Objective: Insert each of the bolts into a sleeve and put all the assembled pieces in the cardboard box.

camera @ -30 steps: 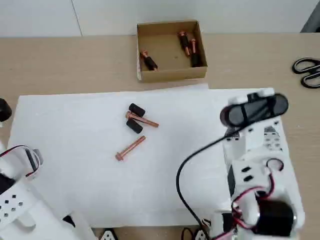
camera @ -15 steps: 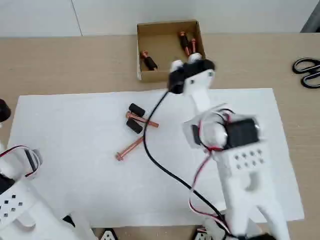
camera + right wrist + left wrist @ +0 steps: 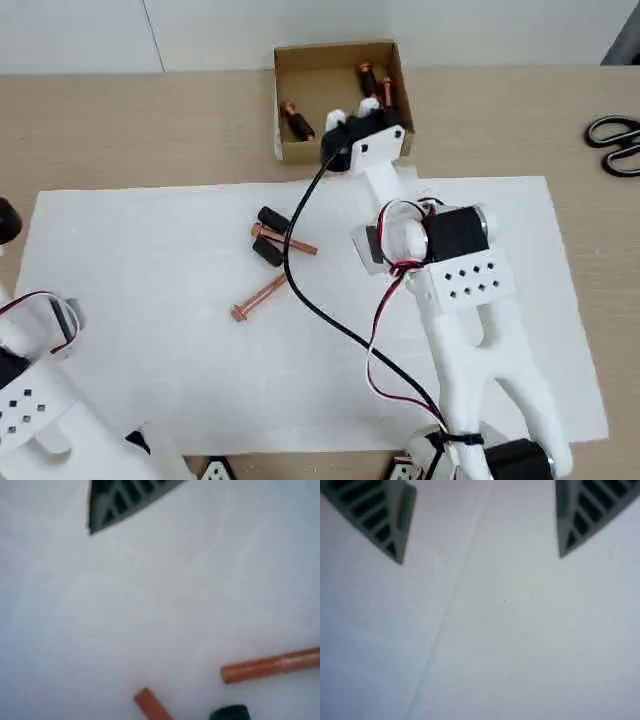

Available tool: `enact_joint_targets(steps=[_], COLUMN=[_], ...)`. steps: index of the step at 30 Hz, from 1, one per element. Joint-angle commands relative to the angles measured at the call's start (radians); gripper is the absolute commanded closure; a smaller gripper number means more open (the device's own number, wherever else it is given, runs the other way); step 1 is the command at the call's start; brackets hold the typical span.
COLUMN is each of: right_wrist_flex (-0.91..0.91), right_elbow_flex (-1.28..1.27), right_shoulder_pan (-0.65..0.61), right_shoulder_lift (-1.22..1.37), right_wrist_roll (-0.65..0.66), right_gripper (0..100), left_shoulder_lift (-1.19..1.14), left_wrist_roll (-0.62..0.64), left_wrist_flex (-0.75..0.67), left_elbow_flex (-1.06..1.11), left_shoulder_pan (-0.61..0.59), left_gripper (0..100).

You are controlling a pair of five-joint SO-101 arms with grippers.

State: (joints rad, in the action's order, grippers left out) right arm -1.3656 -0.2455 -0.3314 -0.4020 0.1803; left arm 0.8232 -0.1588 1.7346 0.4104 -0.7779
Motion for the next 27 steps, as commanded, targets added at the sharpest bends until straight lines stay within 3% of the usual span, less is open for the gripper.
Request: enact_joint_targets(steps=[1, 17, 27], right_wrist_flex=[0.074, 0.366, 0.429], right_elbow_flex=[0.005, 0.011, 0.124], right_shoulder_pan=[-0.019, -0.251, -0.28], right_shoulder_lift=[-0.002, 0.265, 0.484], right_wrist_roll=[-0.005, -0.012, -0.16], right_gripper=[83.2, 83.3, 83.3], left_shoulder_lift=[0.012, 0.012, 0.012], left_wrist_roll=[0.002, 0.002, 0.002], left_wrist_flex=[0.017, 0.017, 0.017], left_elbow_flex=[-0.005, -0.005, -0.005], left_shoulder_pan=[-0.006, -0.006, -0.006], left_gripper=[81, 81, 81])
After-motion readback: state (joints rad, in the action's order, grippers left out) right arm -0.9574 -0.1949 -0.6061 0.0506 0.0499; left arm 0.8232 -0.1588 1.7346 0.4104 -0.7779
